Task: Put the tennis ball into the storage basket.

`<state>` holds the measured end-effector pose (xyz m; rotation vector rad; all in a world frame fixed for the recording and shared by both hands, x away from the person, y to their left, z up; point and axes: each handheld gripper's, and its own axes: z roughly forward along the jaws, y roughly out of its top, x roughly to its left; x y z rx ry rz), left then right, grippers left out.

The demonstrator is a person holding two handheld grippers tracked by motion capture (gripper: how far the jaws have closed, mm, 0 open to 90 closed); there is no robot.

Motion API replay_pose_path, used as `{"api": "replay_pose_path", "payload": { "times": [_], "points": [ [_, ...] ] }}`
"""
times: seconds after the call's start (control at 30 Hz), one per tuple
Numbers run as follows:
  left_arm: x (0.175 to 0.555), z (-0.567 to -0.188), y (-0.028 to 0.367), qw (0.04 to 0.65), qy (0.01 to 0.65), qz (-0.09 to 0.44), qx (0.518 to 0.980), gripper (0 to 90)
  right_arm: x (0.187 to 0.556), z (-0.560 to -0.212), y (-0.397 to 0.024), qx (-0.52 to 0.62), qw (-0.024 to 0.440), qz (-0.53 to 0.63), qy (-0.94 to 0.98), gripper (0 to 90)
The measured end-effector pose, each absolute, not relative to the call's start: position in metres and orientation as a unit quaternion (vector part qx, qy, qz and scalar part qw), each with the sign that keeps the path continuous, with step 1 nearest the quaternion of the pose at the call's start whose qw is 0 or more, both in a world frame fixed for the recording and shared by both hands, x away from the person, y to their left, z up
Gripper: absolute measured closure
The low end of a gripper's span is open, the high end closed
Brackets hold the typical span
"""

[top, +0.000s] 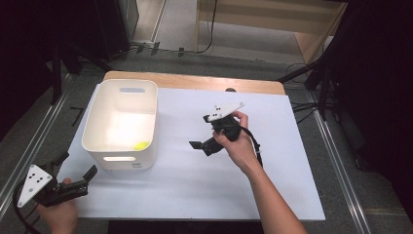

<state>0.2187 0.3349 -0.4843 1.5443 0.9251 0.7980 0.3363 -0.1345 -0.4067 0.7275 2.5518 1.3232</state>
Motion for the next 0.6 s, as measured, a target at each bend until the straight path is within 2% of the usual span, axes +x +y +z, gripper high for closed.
{"api": "replay_pose_path", "payload": {
  "times": [0.6],
  "points": [
    [0.219, -0.484, 0.334, 0.551, 0.39, 0.339, 0.656, 0.0, 0.319, -0.437, -0.185, 0.286, 0.098, 0.462, 0.834, 0.0]
  ]
}}
